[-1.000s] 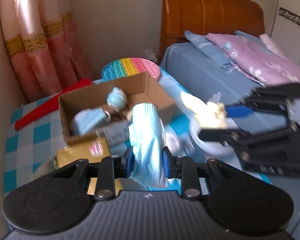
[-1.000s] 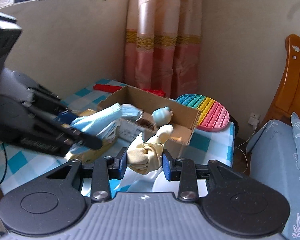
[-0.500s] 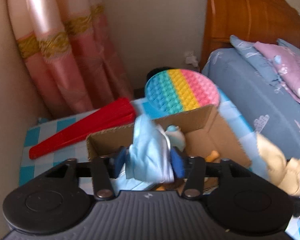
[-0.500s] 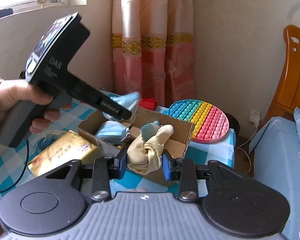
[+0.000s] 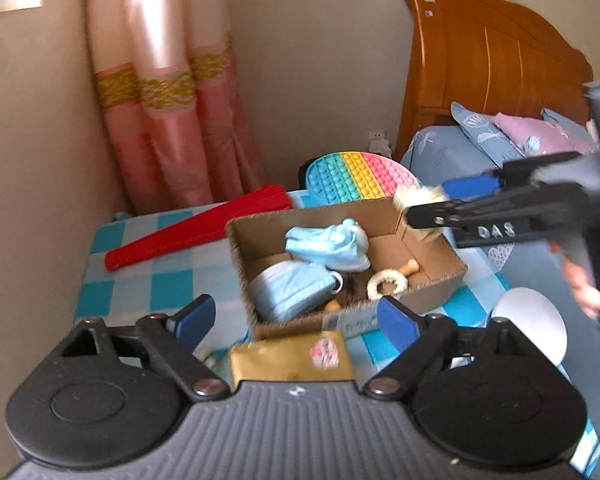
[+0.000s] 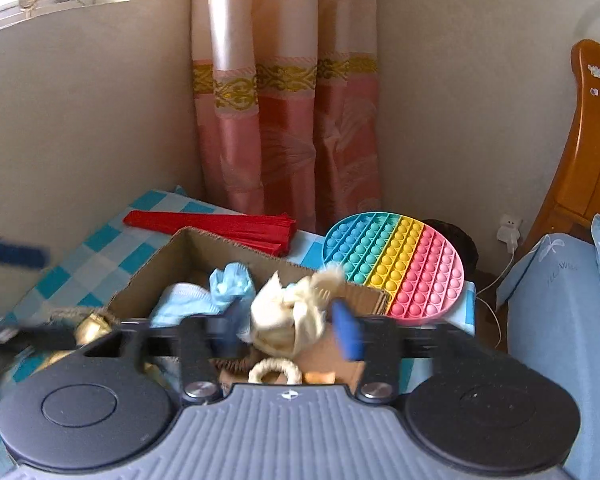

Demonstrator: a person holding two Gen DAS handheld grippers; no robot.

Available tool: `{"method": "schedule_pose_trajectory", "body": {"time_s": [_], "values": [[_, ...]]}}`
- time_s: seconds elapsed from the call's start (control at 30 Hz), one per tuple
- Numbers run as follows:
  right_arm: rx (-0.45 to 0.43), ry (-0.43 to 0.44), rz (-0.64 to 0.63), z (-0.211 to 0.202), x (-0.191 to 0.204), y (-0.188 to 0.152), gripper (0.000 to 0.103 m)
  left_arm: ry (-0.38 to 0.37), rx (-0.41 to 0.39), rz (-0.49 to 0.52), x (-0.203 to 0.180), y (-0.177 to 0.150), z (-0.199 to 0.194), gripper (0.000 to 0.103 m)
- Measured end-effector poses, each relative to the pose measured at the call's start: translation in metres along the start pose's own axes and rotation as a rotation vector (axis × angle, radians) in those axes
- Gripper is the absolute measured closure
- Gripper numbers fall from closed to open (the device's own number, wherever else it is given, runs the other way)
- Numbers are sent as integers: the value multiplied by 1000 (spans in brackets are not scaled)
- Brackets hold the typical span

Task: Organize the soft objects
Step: 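Carry the mask and beige cloth into the box and open both tools, then move both tools back toward the tasseled pouch and white cloth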

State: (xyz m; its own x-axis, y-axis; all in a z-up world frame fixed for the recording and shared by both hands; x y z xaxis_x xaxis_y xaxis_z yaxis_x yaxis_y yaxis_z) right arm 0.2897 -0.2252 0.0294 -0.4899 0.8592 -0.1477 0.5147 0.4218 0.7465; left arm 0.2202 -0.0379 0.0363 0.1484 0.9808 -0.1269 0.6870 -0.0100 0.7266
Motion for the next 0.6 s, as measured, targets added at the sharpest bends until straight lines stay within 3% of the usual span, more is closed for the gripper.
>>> {"method": "schedule_pose_trajectory", "body": {"time_s": [0.03,0.07,0.47,0.6], "values": [[-6,6,-5,2,1,1,9,3,-7,-6,3,-3,-6,15],[-16,2,-4,1,2,1,3,8,-13,-11,5,-7,-12,15],[17,-3,-9,-32,36,-19,0,53,-61,-45,20,-51,-50,13],[51,38,-2,-39,48,-27,0,69,-81,-106,29,-66,-61,10]]}}
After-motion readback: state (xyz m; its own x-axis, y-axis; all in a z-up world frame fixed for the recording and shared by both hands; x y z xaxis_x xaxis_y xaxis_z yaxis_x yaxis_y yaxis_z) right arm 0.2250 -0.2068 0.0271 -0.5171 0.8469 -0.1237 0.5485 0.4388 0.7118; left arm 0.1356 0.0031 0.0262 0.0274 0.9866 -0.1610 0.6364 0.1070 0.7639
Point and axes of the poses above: each gripper's, at about its wrist camera, not at the fingertips, and z roughly the way its jaws point, x to its left, y to its top, the point moved 1 cm from there along z, roughly the way its jaws point, and after that the axes turned 9 degrees about -z, right-handed, at the moved point
